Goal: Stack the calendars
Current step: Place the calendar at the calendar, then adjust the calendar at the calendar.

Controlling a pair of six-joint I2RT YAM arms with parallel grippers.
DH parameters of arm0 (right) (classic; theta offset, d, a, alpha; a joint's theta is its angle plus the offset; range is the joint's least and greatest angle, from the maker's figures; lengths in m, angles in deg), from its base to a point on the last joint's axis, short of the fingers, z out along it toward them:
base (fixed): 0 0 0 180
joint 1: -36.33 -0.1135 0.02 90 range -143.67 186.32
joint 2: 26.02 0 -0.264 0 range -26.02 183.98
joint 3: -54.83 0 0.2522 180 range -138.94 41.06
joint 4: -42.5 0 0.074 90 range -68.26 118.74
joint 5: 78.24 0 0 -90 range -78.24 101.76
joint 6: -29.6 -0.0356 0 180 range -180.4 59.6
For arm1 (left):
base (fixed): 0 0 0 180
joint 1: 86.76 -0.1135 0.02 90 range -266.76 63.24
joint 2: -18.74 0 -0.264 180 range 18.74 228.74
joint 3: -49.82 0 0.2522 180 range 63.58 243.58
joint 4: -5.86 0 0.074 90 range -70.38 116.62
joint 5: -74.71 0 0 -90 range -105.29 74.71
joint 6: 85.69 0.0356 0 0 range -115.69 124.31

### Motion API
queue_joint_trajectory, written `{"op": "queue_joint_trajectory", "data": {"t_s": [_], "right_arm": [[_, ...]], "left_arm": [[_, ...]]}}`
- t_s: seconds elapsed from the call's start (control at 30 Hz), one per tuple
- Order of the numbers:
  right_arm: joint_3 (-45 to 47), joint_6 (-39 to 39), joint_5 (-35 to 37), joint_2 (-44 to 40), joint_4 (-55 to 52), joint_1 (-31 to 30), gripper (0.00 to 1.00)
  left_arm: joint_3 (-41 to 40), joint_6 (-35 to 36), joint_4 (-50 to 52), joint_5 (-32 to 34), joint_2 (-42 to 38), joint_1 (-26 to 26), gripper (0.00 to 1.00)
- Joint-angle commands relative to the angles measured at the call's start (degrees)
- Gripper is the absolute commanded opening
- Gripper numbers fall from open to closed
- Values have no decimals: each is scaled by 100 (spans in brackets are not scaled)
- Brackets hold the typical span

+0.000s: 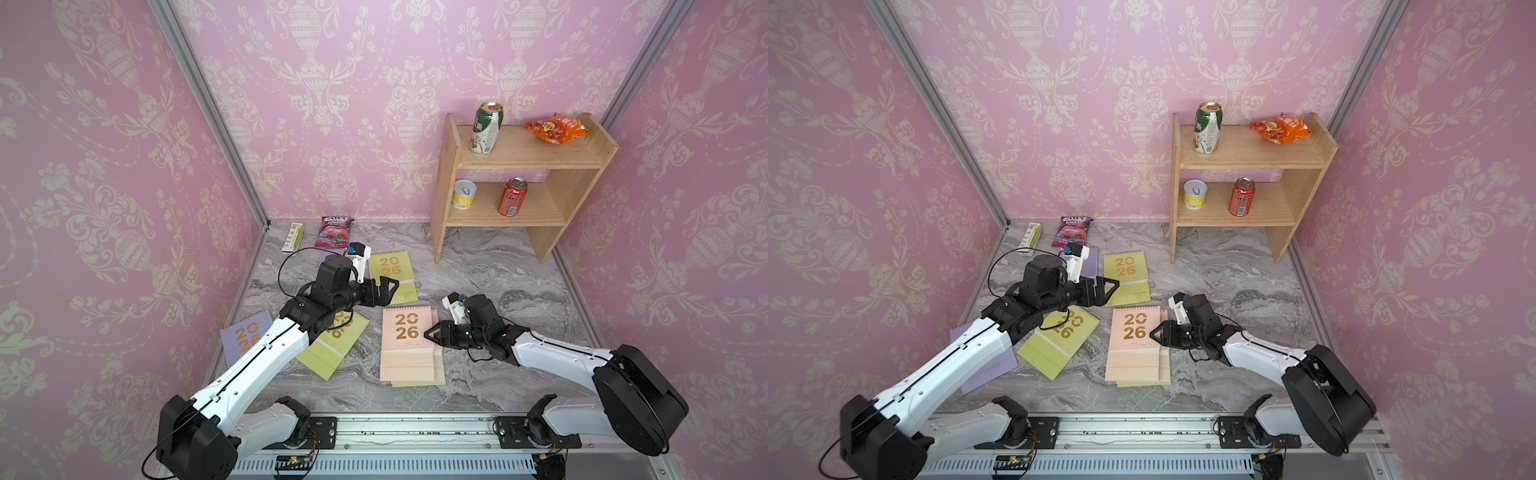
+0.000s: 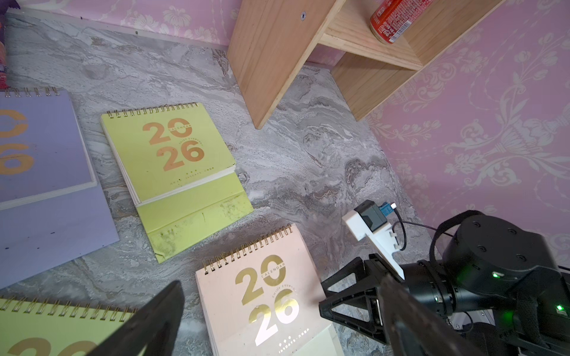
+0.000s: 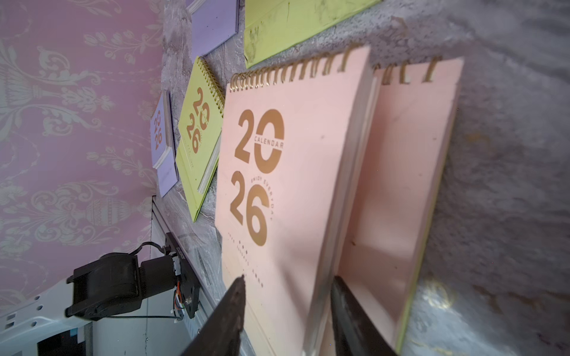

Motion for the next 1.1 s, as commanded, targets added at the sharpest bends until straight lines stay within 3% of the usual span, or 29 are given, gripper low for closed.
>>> {"op": "queue_joint_trajectory", "data": {"t_s": [0.0,0.3,0.63,1.07], "right_arm": [[-129,153,347,-184,-421,-25,49],[-292,450,1228,-758,-1578,-9,71],[-430,519,1220,-612,-2017,131,98],[-442,562,1094,-511,-2088,306,100]], "left_arm": [[-58,-62,211,132,-103,-52,99],[-798,-534,628,369,-211,112,99],[-1520,-912,468,736,-136,932,99],[-1659,-1208,-247,894,730,1319,99]]}}
